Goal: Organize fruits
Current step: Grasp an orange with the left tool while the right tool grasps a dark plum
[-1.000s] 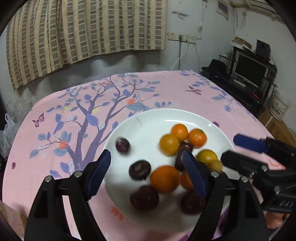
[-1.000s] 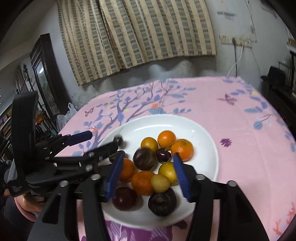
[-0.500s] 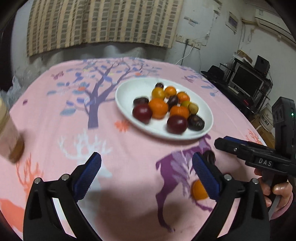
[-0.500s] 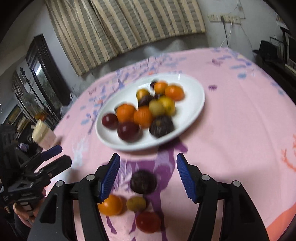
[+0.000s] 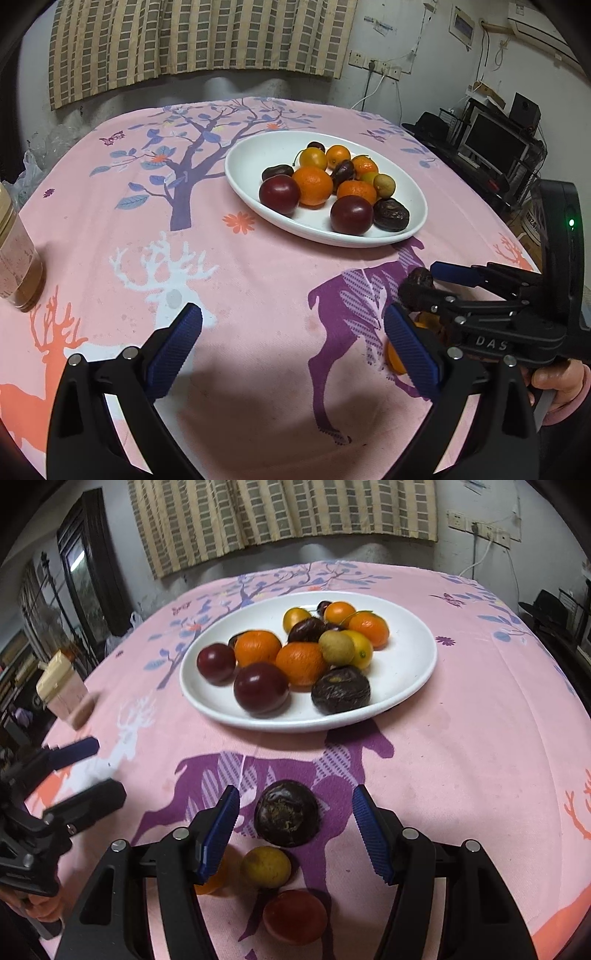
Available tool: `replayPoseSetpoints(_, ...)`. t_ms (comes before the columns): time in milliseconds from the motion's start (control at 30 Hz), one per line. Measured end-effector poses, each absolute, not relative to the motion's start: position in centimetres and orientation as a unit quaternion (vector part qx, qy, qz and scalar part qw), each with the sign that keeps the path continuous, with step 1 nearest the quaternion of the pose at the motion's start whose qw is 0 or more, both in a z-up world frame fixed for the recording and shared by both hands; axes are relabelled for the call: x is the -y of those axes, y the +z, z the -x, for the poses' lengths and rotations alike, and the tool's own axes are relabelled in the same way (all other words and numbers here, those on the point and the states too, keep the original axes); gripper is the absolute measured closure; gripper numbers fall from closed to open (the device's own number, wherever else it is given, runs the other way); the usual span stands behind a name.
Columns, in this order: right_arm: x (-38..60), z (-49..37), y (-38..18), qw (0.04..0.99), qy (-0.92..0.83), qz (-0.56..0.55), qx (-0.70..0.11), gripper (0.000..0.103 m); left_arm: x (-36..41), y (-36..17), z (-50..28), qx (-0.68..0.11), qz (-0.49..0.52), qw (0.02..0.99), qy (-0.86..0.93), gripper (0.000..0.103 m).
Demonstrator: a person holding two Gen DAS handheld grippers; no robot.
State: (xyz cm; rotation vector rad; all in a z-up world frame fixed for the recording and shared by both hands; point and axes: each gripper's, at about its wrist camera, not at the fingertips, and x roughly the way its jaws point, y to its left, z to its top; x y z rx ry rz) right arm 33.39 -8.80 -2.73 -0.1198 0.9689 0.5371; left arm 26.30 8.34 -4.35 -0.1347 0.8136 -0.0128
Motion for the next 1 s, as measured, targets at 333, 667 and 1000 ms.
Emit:
replayPoseSetpoints(333,9.6,-33.2,-1.9,0.856,0.259,0.038,-0.445,0.068,-7.8,-4.2,-26.0,-0.391,0.054,0.919,-0.016,0.006)
replayPoseSetpoints(667,12.4,-34.4,-0.3,0.869,0.237,-0.034,-0.432,0.068,-1.1,-5.8,-25.0,-0.406,-0.043,0.898,-0.166,0.049)
replayPoseSetpoints(1000,12.4,-34.3,0.1,0.87,0.241,-0.036,-0.428,0.068,-0.7,-7.1,-26.3,-0.425,-0.034,0.889,-0.167,0.054)
